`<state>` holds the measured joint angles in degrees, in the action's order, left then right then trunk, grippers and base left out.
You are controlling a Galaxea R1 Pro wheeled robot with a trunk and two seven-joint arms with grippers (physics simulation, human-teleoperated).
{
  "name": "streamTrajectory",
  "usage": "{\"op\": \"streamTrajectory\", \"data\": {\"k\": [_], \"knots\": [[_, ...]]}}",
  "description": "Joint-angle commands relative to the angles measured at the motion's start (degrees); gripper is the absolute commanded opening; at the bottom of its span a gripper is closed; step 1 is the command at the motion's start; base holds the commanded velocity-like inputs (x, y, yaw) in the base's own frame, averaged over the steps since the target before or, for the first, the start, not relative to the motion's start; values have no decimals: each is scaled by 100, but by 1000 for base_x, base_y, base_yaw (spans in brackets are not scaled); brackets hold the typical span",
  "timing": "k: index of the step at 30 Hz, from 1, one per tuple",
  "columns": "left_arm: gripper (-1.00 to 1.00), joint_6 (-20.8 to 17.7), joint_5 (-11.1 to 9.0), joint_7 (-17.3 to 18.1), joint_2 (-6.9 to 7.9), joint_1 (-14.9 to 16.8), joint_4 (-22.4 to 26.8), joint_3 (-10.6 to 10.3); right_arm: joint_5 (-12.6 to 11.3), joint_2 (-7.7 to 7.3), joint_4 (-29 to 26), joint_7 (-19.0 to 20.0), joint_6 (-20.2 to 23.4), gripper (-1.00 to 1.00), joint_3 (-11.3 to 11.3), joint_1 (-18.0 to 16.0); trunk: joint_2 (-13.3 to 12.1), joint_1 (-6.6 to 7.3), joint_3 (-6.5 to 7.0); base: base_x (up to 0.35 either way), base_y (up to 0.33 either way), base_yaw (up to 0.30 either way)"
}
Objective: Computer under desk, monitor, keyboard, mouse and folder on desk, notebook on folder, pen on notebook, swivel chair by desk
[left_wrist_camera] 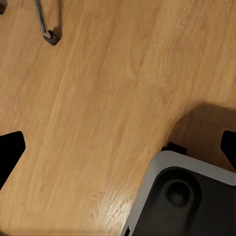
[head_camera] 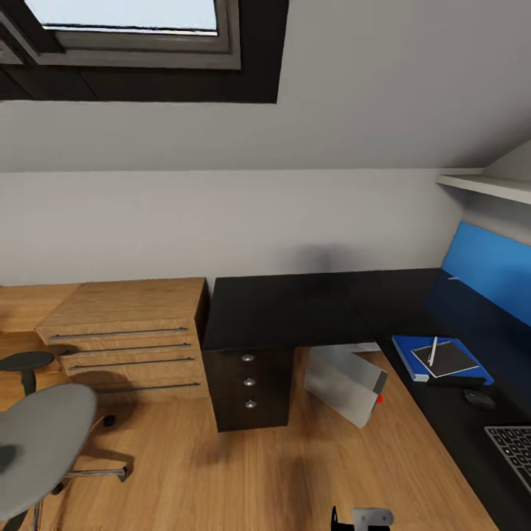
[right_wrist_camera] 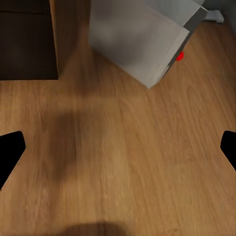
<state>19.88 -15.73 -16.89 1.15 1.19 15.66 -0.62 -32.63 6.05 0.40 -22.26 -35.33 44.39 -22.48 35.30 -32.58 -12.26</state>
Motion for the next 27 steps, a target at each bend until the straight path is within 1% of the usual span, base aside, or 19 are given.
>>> {"op": "streamTrajectory", "data": {"k": [1, 5, 7, 10, 12, 14, 16, 20, 22, 24, 26, 27], "knots": [[100, 17, -18, -9, 0, 4, -2, -8, -26, 2, 4, -30, -19, 100, 47, -3, -35, 21, 19, -10, 2, 146], [100, 16, -18, -8, -1, 4, -2, -8, -28, 1, 6, -32, -159, 100, 45, 2, -195, 109, 123, -5, 1, 155], [100, 9, -17, -7, -1, 4, -5, -8, -28, -2, 37, -32, -440, 100, 44, 30, -275, 153, 175, -2, 0, 162], [100, 0, -17, -7, -1, 4, -9, -12, -20, -21, 69, -32, -684, 100, 44, 104, -396, 219, 254, -1, 0, 163], [100, -6, -17, -7, 4, 4, -10, -13, -17, -100, 82, -32, -972, 100, 45, 161, -476, 263, 306, 0, 0, 162], [100, -9, -17, -7, 6, 4, -10, -14, -16, -179, 88, -32, -1163, 100, 44, 200, -556, 307, 358, 0, 0, 161], [100, -7, -17, -7, 7, 4, -12, -13, -15, -236, 90, -32, -1260, 100, 48, 216, -636, 351, 410, 0, 0, 160], [100, -4, -17, -7, 7, 4, -12, -10, -8, -278, 91, -32, -1338, 100, 45, 226, -797, 438, 514, 0, 0, 160], [100, -3, -17, -7, 8, 4, -15, -9, 56, -319, 91, -32, -1511, 100, 44, 264, -877, 482, 567, 0, 0, 159], [100, -2, -17, -7, 8, 4, -18, -10, 285, -392, 92, -32, -1816, 100, 47, 341, -957, 526, 619, 0, 0, 153], [100, -2, -17, -7, 8, 4, -19, -9, 403, -413, 92, -32, -1908, 100, 49, 357, -1037, 570, 672, 0, 0, 150], [100, -2, -17, -7, 8, 4, -19, -10, 525, -429, 92, -32, -1979, 100, 47, 370, -1077, 592, 698, 0, 0, 145]]}}
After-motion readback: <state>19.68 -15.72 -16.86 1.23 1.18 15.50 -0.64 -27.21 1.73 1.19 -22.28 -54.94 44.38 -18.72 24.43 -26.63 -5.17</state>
